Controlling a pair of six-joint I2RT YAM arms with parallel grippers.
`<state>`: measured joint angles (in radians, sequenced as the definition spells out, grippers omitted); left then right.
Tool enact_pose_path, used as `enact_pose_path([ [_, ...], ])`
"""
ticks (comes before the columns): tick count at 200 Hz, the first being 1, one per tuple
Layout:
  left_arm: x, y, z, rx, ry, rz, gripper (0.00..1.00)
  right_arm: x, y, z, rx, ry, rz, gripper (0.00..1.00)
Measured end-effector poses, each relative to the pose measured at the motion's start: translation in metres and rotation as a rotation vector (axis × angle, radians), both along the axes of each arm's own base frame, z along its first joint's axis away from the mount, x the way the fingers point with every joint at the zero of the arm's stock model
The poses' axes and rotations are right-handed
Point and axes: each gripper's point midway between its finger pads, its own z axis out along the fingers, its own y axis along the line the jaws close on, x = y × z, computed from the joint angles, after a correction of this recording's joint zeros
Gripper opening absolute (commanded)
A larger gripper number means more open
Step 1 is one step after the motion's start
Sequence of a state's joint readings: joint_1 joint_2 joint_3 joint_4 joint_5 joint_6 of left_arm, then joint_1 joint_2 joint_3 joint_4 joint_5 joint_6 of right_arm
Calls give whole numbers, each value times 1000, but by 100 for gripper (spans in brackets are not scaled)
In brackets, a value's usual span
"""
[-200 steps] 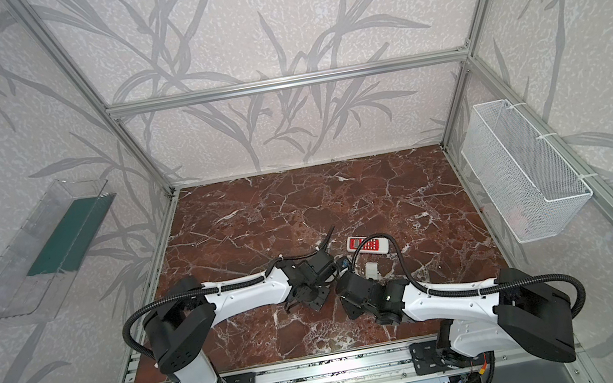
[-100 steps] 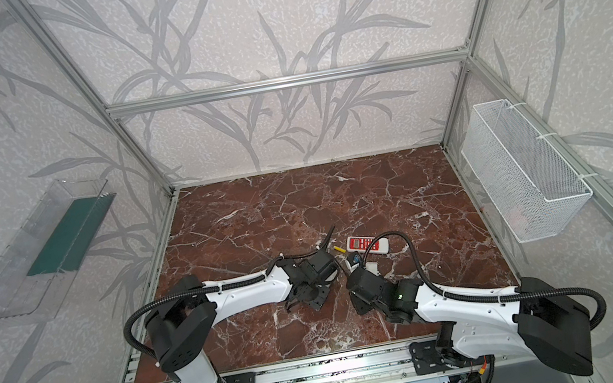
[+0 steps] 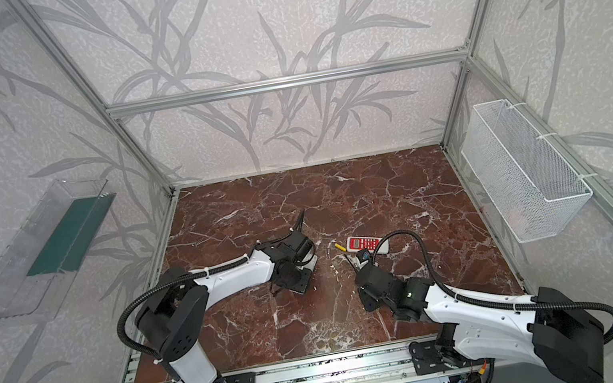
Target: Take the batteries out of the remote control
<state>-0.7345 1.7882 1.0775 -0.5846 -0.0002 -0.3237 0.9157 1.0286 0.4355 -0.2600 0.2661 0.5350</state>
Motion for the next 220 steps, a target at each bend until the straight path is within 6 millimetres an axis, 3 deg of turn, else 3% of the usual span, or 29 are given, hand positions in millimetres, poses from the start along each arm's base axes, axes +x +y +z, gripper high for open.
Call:
enact_pose_path([
  [82, 50, 68, 1, 55, 26, 222, 51, -3, 19, -23, -34, 65, 111, 1],
  [151, 75, 123, 3, 103, 8, 363, 62, 18, 45, -27, -25, 34, 137, 9],
  [181, 78, 133, 3, 109, 6, 386, 67, 32, 54, -32, -27, 20, 131, 16],
  [220, 80, 134, 4, 117, -3, 384, 84, 43, 64, -37, -42, 20, 140, 31],
])
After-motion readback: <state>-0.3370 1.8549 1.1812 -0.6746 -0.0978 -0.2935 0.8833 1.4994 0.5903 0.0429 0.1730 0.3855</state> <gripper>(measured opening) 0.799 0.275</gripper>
